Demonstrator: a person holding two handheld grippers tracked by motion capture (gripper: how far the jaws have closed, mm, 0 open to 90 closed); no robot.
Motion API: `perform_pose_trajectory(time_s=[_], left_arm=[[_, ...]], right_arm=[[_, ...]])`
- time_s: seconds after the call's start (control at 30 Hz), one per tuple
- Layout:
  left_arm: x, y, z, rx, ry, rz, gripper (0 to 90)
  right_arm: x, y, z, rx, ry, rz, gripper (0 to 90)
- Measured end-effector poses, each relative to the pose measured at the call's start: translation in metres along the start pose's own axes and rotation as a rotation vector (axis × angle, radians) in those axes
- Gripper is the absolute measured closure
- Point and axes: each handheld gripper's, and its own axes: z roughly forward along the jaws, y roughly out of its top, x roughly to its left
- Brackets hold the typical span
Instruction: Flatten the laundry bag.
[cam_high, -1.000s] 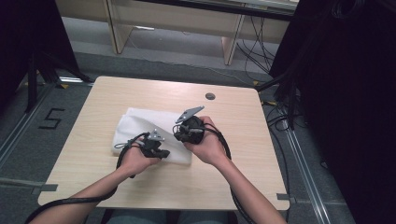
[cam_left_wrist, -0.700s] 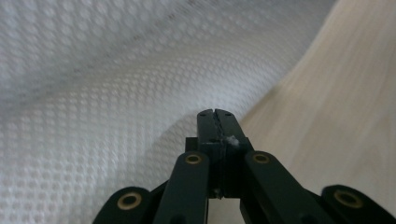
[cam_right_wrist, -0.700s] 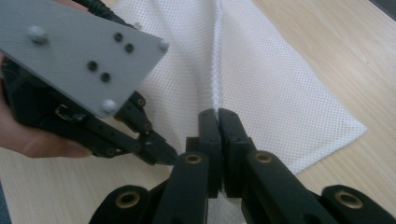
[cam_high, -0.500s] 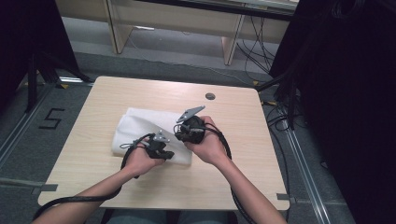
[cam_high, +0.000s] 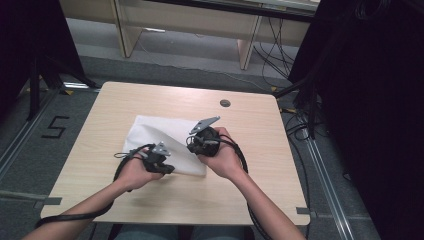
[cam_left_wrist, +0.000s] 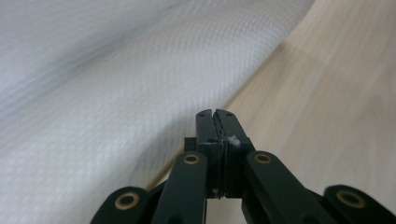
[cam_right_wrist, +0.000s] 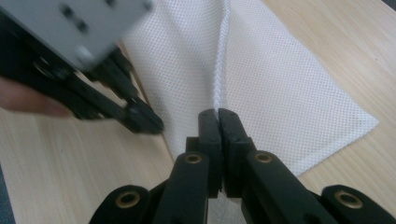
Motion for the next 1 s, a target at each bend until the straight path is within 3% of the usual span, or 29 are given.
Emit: perform_pose_trajectory(time_s=[0.03, 0.07, 0.1, 0.2, 0.33, 0.37, 0.4, 0.43, 0.5, 0.53, 0.57, 0.63, 0.7, 0.77, 0.9, 0.97, 1.0], left_arm=[[0.002, -0.004, -0.008, -0.003, 0.007, -0.002, 88.3], [0.004, -0.009, -0.016, -0.012, 0.017, -0.006, 88.2], [0.006, -0.014, -0.025, -0.029, 0.027, -0.014, 87.9], [0.015, -0.03, -0.052, -0.079, 0.046, -0.086, 86.6], [0.029, -0.053, -0.087, -0.126, 0.132, -0.138, 85.5], [0.031, -0.058, -0.092, -0.135, 0.152, -0.162, 85.3], [0.034, -0.063, -0.098, -0.133, 0.164, -0.163, 85.0], [0.038, -0.068, -0.103, -0.126, 0.174, -0.169, 84.4], [0.042, -0.075, -0.11, -0.161, 0.196, -0.208, 83.2], [0.046, -0.076, -0.114, -0.149, 0.205, -0.204, 82.3], [0.047, -0.078, -0.115, -0.166, 0.21, -0.239, 81.1], [0.05, -0.08, -0.119, -0.178, 0.226, -0.255, 78.2], [0.052, -0.081, -0.121, -0.189, 0.234, -0.26, 76.1], [0.052, -0.08, -0.122, -0.195, 0.245, -0.272, 74.9], [0.055, -0.081, -0.124, -0.231, 0.313, -0.288, 59.1], [0.059, -0.083, -0.124, -0.212, 0.325, -0.28, 55.2], [0.06, -0.084, -0.123, -0.227, 0.324, -0.295, 53.9]], right_arm=[[0.001, -0.001, -0.001, 0.007, 0.01, -0.004, 89.8], [0.003, -0.002, -0.001, 0.01, 0.009, 0.025, 89.8], [0.003, -0.003, -0.001, 0.016, 0.018, 0.007, 89.8], [0.008, -0.004, 0.0, 0.01, 0.008, -0.001, 89.8], [0.015, -0.006, -0.002, 0.014, 0.028, -0.009, 89.8], [0.015, -0.006, -0.002, 0.003, 0.03, -0.035, 89.8], [0.018, -0.007, -0.003, 0.015, 0.029, -0.014, 89.8], [0.019, -0.008, -0.003, 0.011, 0.036, -0.028, 89.8], [0.023, -0.01, -0.004, 0.017, 0.043, -0.033, 89.8], [0.024, -0.012, -0.005, 0.01, 0.048, -0.045, 89.8], [0.027, -0.013, -0.005, 0.013, 0.053, -0.047, 89.8], [0.032, -0.017, -0.006, 0.015, 0.064, -0.047, 89.8], [0.034, -0.02, -0.006, 0.013, 0.079, -0.077, 89.8], [0.037, -0.022, -0.006, 0.016, 0.079, -0.074, 89.8], [0.048, -0.03, -0.008, 0.024, 0.108, -0.094, 89.8], [0.052, -0.033, -0.008, 0.033, 0.117, -0.098, 89.8], [0.054, -0.034, -0.008, 0.032, 0.125, -0.105, 89.8]])
